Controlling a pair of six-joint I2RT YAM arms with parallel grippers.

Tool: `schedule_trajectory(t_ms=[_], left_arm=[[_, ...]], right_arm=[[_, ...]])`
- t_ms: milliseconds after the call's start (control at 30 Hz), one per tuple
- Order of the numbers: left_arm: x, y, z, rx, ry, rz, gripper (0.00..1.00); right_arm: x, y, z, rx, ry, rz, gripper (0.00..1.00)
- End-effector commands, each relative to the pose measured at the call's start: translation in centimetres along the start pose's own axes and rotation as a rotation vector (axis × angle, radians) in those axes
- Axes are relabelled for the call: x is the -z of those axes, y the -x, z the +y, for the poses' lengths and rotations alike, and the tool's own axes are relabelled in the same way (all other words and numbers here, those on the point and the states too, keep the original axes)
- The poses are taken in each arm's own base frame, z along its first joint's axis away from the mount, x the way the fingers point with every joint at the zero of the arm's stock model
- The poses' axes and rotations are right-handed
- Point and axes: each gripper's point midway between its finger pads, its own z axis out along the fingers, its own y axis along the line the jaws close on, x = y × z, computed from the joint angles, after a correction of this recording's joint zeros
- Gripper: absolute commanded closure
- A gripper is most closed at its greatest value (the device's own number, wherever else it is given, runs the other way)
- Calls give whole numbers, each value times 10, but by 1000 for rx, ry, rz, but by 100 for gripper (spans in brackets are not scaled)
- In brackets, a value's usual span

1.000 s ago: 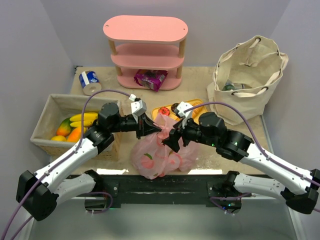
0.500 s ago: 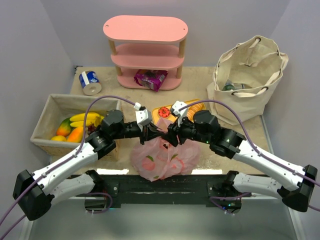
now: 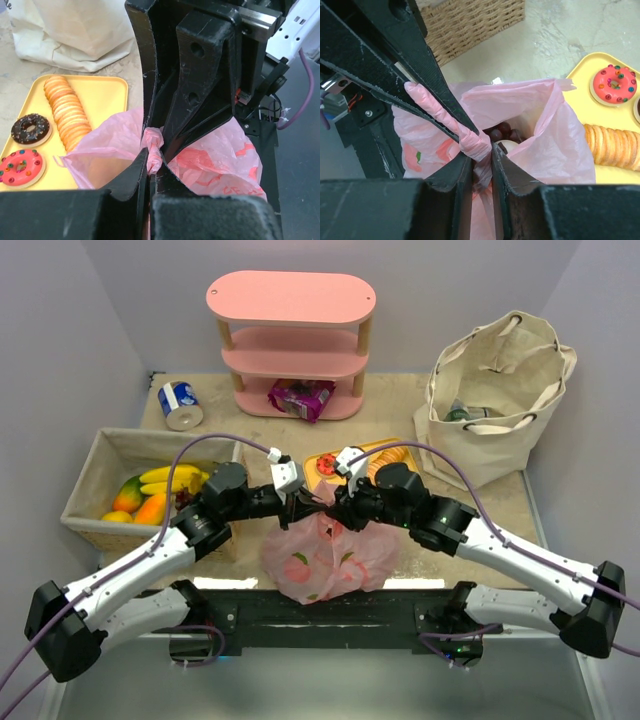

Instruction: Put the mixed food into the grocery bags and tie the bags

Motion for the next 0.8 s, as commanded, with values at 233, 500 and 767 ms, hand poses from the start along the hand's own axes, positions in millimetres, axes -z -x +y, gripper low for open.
schedule_trajectory(t_ms=[233,500,767], left_arm=[[0,29,0,-98,42,-72,100],[0,38,4,-107,63,-101,100],[-7,39,3,-96,44,-106,100]], right_arm=[[-10,-10,-60,13,-338,51,86],[2,-20,-102,-39,-611,71,100],[37,-12,-141,-34,-918,28,99]])
